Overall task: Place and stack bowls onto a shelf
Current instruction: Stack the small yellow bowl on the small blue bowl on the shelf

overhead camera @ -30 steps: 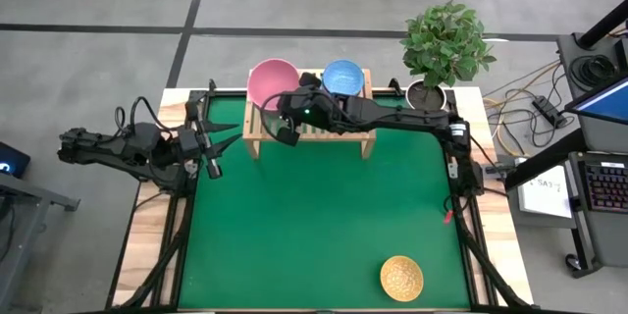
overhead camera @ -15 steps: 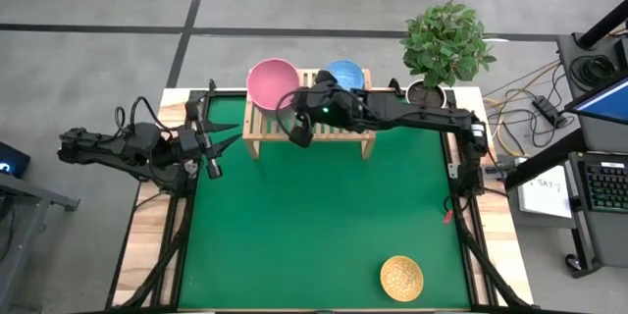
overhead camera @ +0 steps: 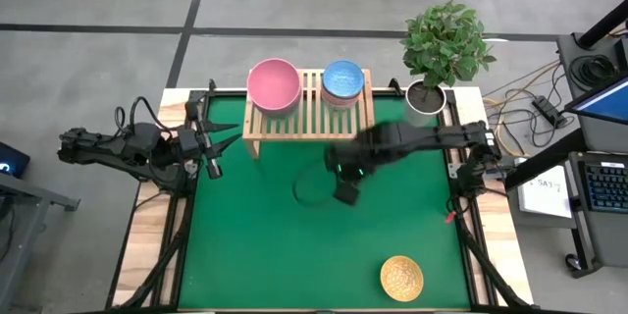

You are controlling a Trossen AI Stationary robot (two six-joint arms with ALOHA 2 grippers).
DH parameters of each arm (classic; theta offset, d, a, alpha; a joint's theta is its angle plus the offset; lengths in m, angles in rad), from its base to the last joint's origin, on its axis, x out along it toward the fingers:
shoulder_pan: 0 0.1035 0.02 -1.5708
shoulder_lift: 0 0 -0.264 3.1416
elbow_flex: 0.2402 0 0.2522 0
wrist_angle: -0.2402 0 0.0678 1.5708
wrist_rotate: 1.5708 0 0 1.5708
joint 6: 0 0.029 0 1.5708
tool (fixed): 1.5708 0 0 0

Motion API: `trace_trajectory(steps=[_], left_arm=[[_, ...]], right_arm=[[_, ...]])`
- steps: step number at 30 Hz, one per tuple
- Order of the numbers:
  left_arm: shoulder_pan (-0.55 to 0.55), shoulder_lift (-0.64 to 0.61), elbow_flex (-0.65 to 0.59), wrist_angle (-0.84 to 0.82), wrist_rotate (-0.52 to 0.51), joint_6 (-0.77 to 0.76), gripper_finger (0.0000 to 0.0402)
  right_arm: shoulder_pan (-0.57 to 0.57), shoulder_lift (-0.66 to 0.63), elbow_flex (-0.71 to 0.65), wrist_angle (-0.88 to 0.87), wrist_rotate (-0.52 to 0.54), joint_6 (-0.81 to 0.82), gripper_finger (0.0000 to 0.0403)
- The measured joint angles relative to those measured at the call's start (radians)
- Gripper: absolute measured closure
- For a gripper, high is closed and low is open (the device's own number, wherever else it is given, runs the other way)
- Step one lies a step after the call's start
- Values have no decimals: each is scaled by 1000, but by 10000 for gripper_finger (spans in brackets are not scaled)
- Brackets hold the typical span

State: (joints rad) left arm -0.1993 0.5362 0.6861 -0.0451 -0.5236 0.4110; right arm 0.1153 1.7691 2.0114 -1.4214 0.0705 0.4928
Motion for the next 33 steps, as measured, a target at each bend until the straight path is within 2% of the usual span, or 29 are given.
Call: trace_trajectory(steps=[5, 9, 19, 29, 33], left_arm=[[0, 2, 0, 0, 0, -1, 318], [0, 6, 0, 5, 0, -4, 318], [0, 6, 0, 22, 0, -12, 318], [0, 6, 0, 22, 0, -12, 318], [0, 6, 0, 22, 0, -12, 318]], right_arm=[[139, -4, -71, -107, -14, 81, 369], [246, -12, -143, -111, -53, 195, 369], [461, -15, -244, -77, -49, 445, 369], [557, 24, -265, -62, -48, 311, 369], [567, 38, -265, -38, -145, 210, 375]])
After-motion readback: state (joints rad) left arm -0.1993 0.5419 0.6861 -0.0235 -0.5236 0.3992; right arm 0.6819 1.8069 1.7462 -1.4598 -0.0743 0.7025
